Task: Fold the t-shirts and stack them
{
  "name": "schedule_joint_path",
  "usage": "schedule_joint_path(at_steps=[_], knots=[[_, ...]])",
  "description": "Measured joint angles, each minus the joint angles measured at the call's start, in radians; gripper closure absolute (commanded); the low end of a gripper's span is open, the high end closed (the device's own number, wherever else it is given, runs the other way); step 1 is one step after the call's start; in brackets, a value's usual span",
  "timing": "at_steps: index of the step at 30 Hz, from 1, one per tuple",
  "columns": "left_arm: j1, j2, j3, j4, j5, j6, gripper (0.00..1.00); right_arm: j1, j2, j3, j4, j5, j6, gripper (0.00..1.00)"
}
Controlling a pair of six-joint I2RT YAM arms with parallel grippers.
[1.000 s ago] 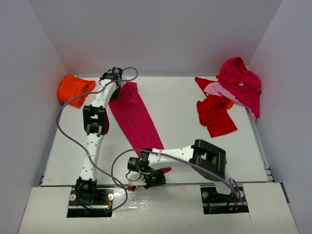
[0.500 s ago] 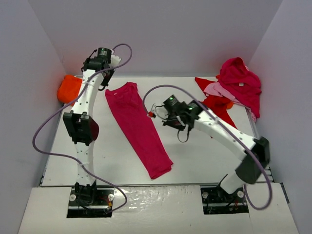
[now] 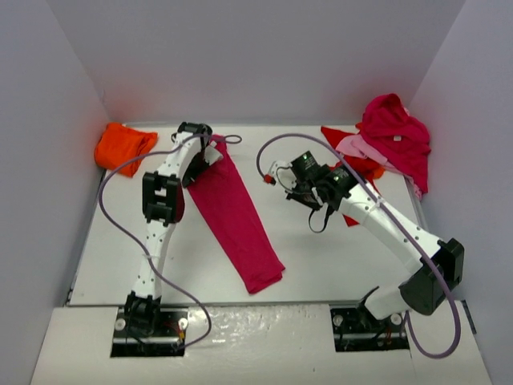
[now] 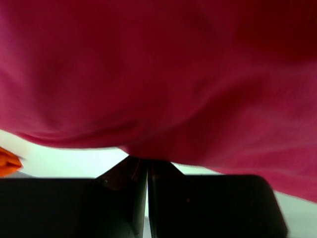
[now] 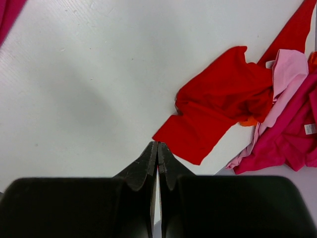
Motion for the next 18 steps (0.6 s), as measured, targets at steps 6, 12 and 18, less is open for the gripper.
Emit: schedule_joint_path(at_steps=[6,12,18], knots=[[-0.005,0.080,0.144,-0.010,-0.051,0.013,1.00,-0.002,0.020,0.000,0.005,-0.028,0.001,1.00],[-0.045,0.133,0.167,0.071,-0.295,0.055,0.99,-0.002,0.035,-0.001,0.008,-0.048,0.001,1.00],[-0.103,0.178,0.177,0.339,-0.495,0.095,0.78,-0.002,0.080,-0.022,0.014,-0.090,0.001,1.00]])
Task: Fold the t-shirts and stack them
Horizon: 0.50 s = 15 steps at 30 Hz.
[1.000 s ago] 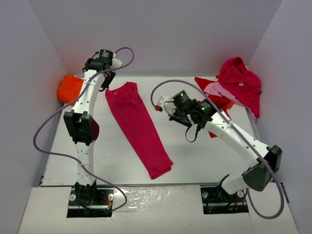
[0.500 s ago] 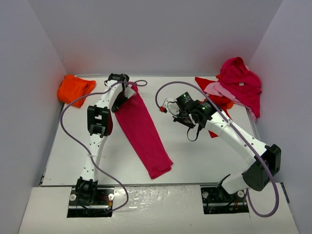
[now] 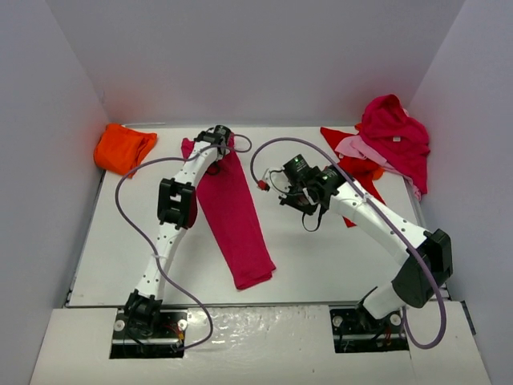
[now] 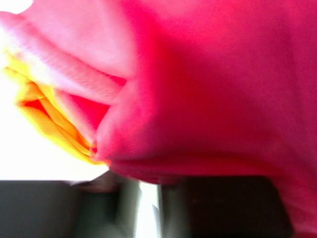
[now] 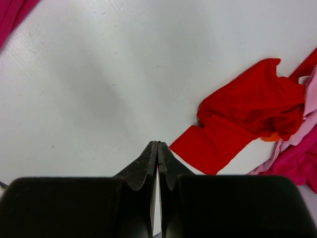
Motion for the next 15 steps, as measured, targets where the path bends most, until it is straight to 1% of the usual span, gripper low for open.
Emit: schedule_joint_path(at_steps=[4,9,12,15], knots=[[-0.029,0.014,0.017,0.167,0.001,0.007,0.78,0.000,0.068,-0.021,0.003,-0.057,-0.002,1.00],[-0.067,0.017,0.013,0.287,0.035,-0.006,0.77,0.003,0.175,-0.025,0.010,-0.091,-0.007,1.00],[-0.083,0.015,0.000,0.336,0.040,-0.026,0.77,0.004,0.197,-0.025,0.016,-0.104,-0.012,1.00],[-0.092,-0.038,-0.113,0.413,0.022,-0.036,0.77,0.004,0.185,-0.031,0.036,-0.101,-0.010,1.00]])
